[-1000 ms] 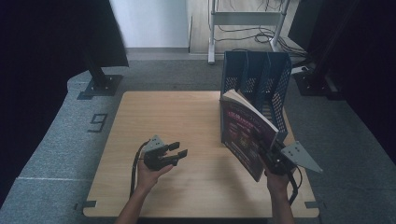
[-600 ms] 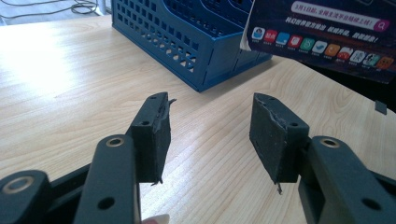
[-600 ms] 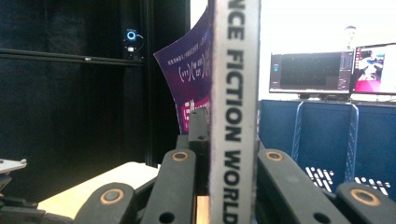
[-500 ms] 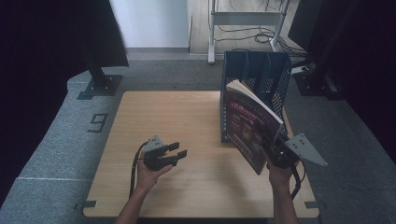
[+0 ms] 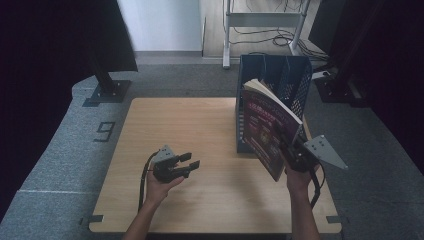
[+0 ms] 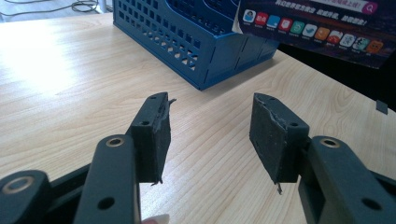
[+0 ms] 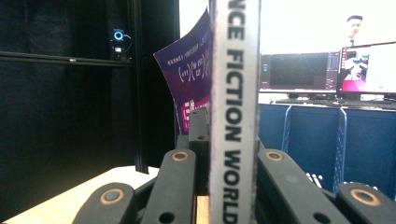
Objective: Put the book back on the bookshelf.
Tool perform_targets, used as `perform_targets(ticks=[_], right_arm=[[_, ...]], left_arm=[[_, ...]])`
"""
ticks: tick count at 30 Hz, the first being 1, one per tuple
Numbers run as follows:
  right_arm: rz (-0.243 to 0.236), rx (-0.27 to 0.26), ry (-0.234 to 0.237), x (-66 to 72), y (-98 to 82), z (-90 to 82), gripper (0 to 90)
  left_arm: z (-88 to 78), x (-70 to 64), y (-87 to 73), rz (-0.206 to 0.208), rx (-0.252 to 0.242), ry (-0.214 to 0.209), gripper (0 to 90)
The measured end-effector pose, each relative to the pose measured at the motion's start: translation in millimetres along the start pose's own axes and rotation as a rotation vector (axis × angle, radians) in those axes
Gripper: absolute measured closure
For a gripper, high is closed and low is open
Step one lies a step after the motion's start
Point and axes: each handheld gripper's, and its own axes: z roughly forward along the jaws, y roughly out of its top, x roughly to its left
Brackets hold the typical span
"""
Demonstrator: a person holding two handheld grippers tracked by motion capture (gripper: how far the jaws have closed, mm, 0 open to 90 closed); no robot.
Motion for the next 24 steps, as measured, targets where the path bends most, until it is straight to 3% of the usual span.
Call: perform_targets(ticks=[24], right_arm=[[0.012,-0.005,-0.047,-5.9,4.1,25.0,81.4]], left_arm=[[-1.2,2.7,-1.1,-0.007,-0.001,0.002,47.9]])
